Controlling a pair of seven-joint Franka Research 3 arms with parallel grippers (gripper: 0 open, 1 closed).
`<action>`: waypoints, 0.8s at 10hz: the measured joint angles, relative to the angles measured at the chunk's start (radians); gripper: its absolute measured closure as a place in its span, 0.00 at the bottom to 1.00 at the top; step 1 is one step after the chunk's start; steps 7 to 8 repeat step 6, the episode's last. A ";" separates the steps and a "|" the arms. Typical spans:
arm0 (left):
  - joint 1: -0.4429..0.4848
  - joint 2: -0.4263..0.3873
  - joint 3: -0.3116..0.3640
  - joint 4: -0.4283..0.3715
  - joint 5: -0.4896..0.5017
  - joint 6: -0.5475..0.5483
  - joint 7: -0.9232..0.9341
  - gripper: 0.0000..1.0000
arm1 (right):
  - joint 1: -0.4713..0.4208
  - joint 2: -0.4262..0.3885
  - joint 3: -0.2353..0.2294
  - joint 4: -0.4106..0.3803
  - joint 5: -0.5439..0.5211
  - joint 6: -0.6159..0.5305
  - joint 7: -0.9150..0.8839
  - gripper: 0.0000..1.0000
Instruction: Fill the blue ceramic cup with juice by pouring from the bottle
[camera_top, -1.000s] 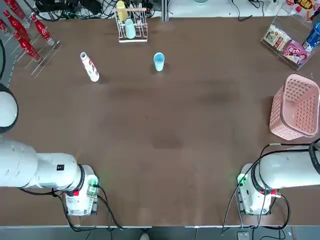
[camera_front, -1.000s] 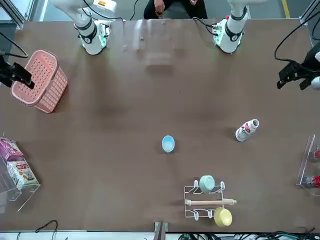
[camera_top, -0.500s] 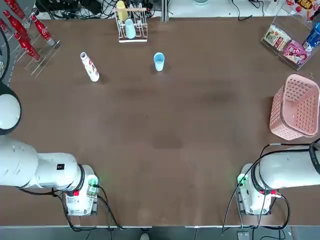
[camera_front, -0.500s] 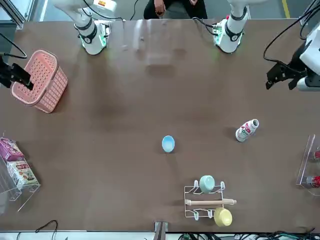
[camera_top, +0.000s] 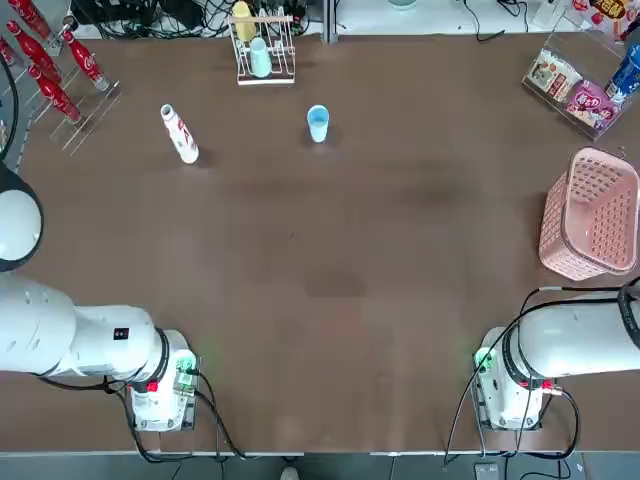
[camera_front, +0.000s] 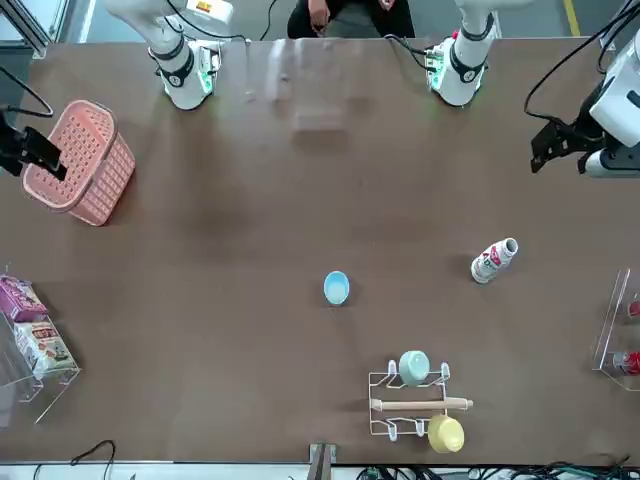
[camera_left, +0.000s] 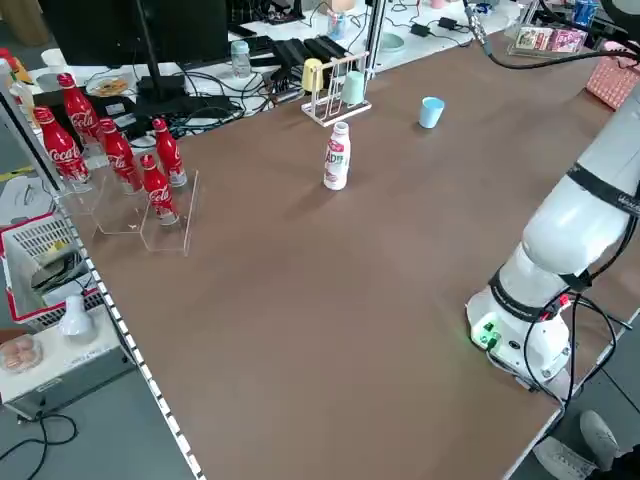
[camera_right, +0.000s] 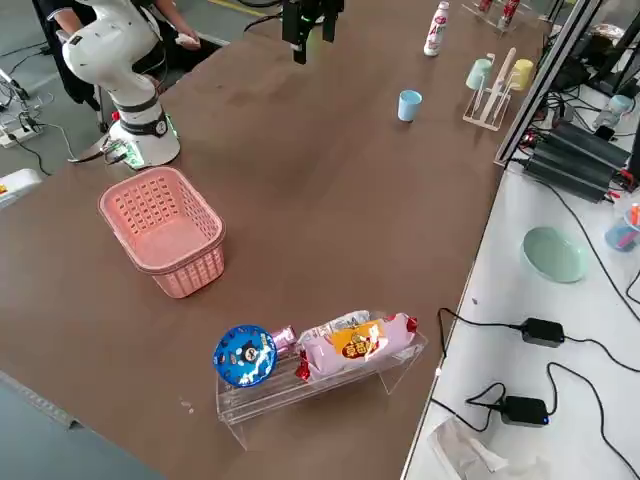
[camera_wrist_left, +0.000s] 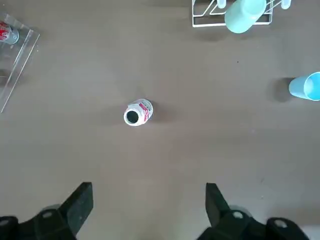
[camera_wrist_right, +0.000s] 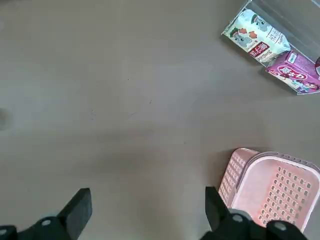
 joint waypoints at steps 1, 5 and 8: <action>0.002 0.000 0.000 0.000 0.000 -0.002 0.000 0.00 | 0.000 0.000 0.000 0.000 0.000 0.000 0.000 0.00; 0.006 0.001 0.002 0.000 0.000 -0.004 -0.004 0.00 | 0.000 0.000 -0.001 0.000 0.001 0.003 0.000 0.00; 0.008 0.002 0.003 0.000 0.000 -0.004 -0.004 0.00 | 0.000 0.000 -0.001 0.000 0.001 0.003 0.000 0.00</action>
